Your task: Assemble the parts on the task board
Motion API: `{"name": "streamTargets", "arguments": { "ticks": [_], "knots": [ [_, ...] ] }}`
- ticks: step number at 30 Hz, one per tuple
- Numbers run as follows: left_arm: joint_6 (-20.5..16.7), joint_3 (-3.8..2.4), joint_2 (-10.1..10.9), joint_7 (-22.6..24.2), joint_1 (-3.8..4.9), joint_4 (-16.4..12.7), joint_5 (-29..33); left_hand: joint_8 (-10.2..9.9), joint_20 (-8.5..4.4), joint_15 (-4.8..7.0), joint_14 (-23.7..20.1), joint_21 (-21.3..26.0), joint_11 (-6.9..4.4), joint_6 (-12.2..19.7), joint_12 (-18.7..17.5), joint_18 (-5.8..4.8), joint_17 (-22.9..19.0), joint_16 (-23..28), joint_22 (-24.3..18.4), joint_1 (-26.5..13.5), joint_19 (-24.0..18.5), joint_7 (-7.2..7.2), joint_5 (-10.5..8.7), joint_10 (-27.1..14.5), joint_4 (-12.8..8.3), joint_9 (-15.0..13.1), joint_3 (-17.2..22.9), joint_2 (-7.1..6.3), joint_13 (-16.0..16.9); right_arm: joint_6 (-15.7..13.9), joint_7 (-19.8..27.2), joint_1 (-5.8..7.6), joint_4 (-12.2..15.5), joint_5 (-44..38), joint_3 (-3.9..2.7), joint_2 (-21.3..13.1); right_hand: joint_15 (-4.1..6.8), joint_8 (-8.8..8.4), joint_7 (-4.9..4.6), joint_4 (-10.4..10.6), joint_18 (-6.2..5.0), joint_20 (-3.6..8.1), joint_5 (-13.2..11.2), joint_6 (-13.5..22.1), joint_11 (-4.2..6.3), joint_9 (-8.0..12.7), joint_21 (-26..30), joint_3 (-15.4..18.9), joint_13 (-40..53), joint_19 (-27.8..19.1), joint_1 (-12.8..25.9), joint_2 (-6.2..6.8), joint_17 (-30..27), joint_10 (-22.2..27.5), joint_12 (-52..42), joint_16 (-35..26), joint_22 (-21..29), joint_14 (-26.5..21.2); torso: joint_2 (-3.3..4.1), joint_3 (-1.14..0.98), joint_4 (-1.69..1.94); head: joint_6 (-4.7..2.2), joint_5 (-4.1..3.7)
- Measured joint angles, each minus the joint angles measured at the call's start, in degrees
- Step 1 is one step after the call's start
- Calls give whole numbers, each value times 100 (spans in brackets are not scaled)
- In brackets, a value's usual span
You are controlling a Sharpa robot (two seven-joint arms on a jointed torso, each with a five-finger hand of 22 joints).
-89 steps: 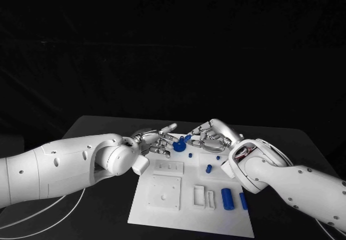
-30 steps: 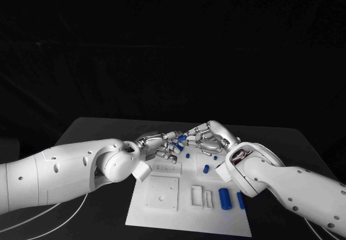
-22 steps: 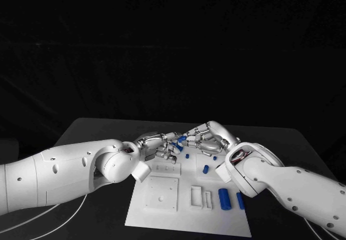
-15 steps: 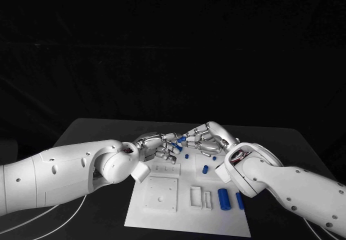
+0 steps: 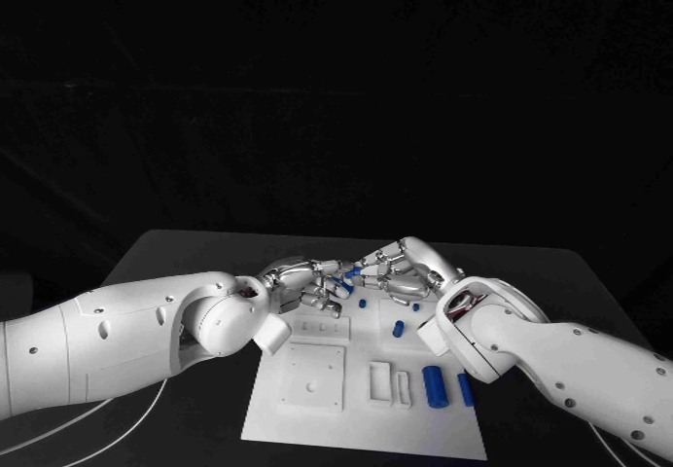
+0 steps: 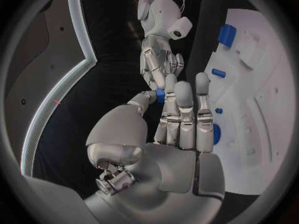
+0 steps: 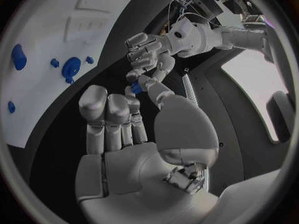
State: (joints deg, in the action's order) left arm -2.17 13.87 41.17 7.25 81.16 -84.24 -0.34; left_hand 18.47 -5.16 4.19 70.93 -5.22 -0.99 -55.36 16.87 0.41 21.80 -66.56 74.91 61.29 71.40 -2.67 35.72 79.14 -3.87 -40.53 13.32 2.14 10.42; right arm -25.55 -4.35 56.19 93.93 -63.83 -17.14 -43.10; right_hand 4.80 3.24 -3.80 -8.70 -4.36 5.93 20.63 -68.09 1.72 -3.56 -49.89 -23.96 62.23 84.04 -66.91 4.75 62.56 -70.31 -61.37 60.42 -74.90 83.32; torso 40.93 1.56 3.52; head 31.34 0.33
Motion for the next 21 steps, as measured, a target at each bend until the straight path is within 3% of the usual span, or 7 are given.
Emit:
{"name": "streamTargets", "arguments": {
  "ticks": [5, 12, 15, 18, 21],
  "knots": [
    [6, -3, -4, 14, 1, 13, -1, -1, -18, 0, 0, -128, -19, -22, -234, 1, 6, -40, 0, 238, -59, -8, -54, 214, -156, 1, 2, 44, -150, 40, -2, -1, -14, 5, 3, 2, 15, -2, 13, 0, 0, 0, 0, -13, 0, 0, 21, 0, -8, 0, 0, 0, -11, 0, 0, 0, 0, -15, 1, 2, 0, 12, -4],
    [1, -5, -12, 47, 2, 32, -10, -101, -78, 20, -20, -424, -54, -167, -406, 0, 21, -66, 2, 495, -161, -153, -120, 461, -180, -1, -18, 109, -238, 108, -6, -2, -38, 8, 3, 4, 14, 18, 13, 16, 0, 0, -1, -13, -21, 1, 65, 81, -38, 0, 11, -10, -30, 20, 39, -34, 0, -14, 1, 2, -2, 19, -10],
    [-12, -5, -14, 62, 2, 37, -18, -152, -98, 44, 6, -534, -54, -203, -406, 1, 21, -66, 4, 528, -180, -188, -123, 462, -203, -4, -38, 111, -238, 135, -10, -2, -53, 9, 3, 2, 9, 64, -32, 53, 0, 0, 160, 116, -57, -9, 156, 236, -72, 0, 46, 16, -71, 82, 89, -103, 0, -19, -1, 2, -3, 21, -14],
    [-35, -11, -16, 82, 3, 39, -33, -363, -124, 71, 40, -756, -67, -312, -445, 0, 21, -66, 4, 552, -263, -296, -90, 493, -246, -60, -80, 87, -236, 159, -24, -5, -78, 9, 7, -5, -25, 52, -86, 143, 0, 0, 285, 339, -92, -14, 247, 595, -127, 0, 162, 57, -116, 135, 150, -147, 0, -53, -2, 2, -3, 24, -21],
    [-96, -12, -20, 93, 5, 39, -72, -561, -129, 104, 87, -935, -106, -430, -384, 0, 20, -66, 4, 582, -293, -374, 42, 495, -300, -94, -133, 56, -186, 170, -44, -6, -108, 10, 7, -15, -71, 52, -172, 288, 1, -36, 136, 627, -164, -13, 393, 1314, -210, -11, 22, 71, -163, 207, 198, -187, 0, -99, -2, 2, -3, 24, -25]
  ]
}}
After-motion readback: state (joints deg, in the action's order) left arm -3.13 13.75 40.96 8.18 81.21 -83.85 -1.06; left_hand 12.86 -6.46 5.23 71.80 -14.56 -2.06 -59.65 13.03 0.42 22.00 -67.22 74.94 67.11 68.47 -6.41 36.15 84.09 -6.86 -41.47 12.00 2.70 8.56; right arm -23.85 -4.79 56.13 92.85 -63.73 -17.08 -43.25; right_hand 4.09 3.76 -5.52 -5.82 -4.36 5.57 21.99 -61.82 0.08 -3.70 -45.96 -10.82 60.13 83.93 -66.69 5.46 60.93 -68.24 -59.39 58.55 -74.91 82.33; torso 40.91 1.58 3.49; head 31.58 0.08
